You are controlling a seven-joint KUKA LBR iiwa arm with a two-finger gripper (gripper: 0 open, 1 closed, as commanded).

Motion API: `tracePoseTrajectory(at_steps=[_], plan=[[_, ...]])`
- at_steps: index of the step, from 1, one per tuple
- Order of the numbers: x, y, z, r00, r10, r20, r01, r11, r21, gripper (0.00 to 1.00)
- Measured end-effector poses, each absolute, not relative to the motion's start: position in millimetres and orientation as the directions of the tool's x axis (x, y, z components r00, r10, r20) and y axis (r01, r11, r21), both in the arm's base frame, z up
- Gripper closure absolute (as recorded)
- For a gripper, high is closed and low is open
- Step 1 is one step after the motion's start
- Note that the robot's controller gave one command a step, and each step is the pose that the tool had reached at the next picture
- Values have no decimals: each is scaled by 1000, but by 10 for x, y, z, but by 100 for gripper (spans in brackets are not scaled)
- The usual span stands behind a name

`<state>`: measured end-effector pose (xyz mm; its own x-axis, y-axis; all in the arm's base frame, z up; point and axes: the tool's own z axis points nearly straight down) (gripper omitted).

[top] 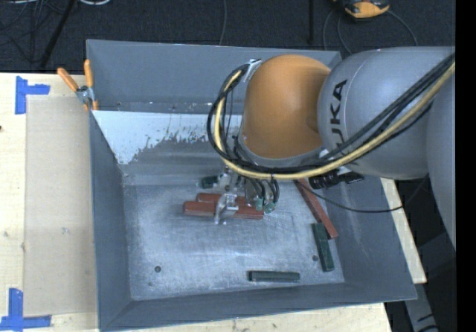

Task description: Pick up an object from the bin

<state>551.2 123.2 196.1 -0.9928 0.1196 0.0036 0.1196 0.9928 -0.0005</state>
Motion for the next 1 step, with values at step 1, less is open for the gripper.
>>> tracePoseTrajectory(at_steps=[1], plan=[[5309,1208,2031,-997,-78,-4,-78,997,0,100]])
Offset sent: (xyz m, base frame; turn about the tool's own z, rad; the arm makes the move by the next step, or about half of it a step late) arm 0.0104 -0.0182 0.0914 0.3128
